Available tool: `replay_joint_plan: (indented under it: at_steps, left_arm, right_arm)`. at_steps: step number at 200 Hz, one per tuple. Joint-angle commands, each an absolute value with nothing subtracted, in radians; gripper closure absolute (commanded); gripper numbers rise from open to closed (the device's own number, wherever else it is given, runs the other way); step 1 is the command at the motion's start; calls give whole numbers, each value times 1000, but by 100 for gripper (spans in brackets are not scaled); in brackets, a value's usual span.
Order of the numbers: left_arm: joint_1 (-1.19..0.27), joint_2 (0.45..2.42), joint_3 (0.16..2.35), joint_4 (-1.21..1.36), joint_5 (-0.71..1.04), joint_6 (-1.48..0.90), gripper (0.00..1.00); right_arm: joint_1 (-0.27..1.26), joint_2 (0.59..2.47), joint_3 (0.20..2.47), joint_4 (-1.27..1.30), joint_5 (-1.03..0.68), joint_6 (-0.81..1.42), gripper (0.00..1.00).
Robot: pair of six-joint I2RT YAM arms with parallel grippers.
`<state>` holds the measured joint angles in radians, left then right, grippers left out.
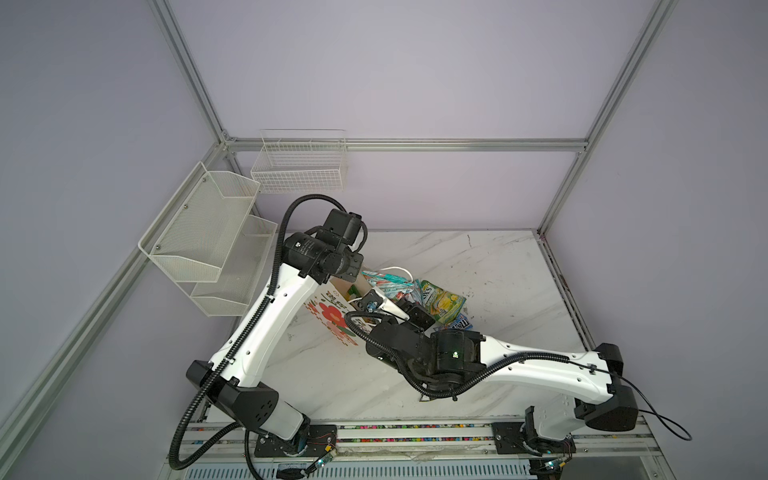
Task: Place the snacks into the paper bag
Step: 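Lower the teal bag into the paper bag held by the left gripper, then open the right gripper to release the teal bag inside the paper bag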
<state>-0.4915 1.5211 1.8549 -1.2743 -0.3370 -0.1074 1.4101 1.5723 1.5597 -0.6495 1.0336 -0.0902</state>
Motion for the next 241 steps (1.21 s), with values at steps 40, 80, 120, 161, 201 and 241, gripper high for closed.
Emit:
replay_joint_plan:
  at_steps: [40,80,120,161,201,241]
  left_arm:
    - [-492,1499,1919,-1269,-333,-87,100]
    - [-494,1497,1916,-1269,-334,-88,100]
    - [-493,1496,1911,-1269,-333,-88,100]
    - [-492,1494,1911,-1269,-335,-87,100]
    - [-493,1494,1913,-1269,-333,-89,100]
    - [-493,1496,1917,-1269,-332,-92,100]
  right_arm:
    - [1416,1593,1582,-652,1047,-100,100]
    - [1416,1605,1600,-655,1029,-98,100]
    - [1416,1579,1603,-632,982,-87,97]
    - [1416,1528,1597,-597,934,-77,84]
    - [1416,1463,1573,-550,878,-51,42]
    - [1414,1387,1557,-519,842,-28,37]
